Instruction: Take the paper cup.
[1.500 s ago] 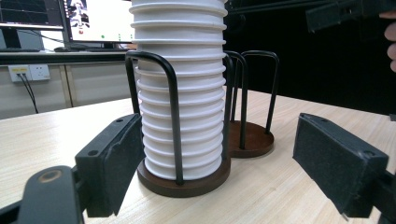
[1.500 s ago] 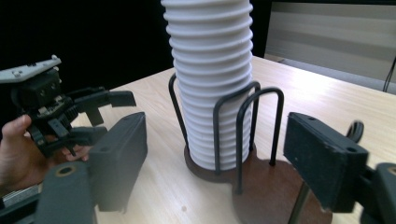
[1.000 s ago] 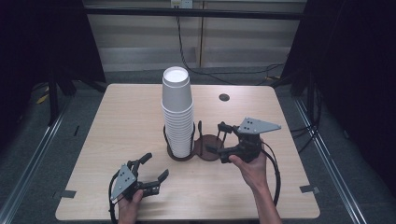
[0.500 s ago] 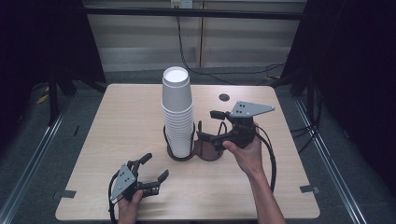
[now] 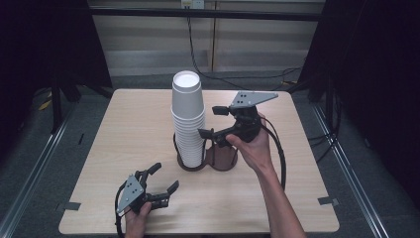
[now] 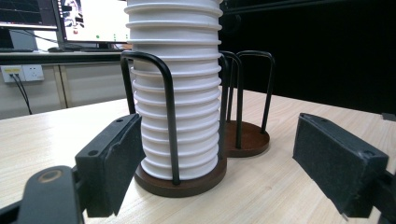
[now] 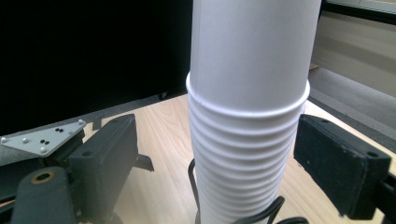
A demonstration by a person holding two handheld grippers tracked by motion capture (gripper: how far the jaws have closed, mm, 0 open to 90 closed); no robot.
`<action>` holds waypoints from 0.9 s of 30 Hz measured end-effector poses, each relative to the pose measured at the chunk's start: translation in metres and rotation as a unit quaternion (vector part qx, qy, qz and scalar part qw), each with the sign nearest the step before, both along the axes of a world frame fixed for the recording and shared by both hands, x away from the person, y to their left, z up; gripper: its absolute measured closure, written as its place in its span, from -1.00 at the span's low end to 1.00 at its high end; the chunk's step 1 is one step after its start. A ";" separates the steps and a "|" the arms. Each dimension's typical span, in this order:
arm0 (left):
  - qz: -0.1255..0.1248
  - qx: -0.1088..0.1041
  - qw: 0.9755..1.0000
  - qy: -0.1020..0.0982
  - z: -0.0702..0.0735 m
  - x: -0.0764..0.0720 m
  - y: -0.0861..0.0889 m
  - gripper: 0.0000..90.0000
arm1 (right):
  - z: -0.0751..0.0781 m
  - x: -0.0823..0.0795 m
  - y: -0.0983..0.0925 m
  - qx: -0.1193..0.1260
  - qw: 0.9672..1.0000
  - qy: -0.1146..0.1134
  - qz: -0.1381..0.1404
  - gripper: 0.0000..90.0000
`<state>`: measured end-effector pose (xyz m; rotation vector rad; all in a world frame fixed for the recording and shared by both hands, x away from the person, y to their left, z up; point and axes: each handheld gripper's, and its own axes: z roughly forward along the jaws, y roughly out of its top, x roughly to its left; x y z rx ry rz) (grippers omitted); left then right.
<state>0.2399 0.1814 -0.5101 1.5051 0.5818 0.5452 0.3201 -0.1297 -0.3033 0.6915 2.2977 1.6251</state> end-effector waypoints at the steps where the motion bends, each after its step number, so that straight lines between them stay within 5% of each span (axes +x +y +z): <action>1: 0.000 0.000 1.000 0.000 0.000 0.000 0.000 -0.64 | 0.002 0.002 0.001 -0.002 1.000 0.001 0.003 -0.71; 27: 0.000 0.000 1.000 0.000 0.000 0.000 0.000 -0.65 | 0.041 0.045 0.026 -0.045 0.999 0.013 0.019 -0.71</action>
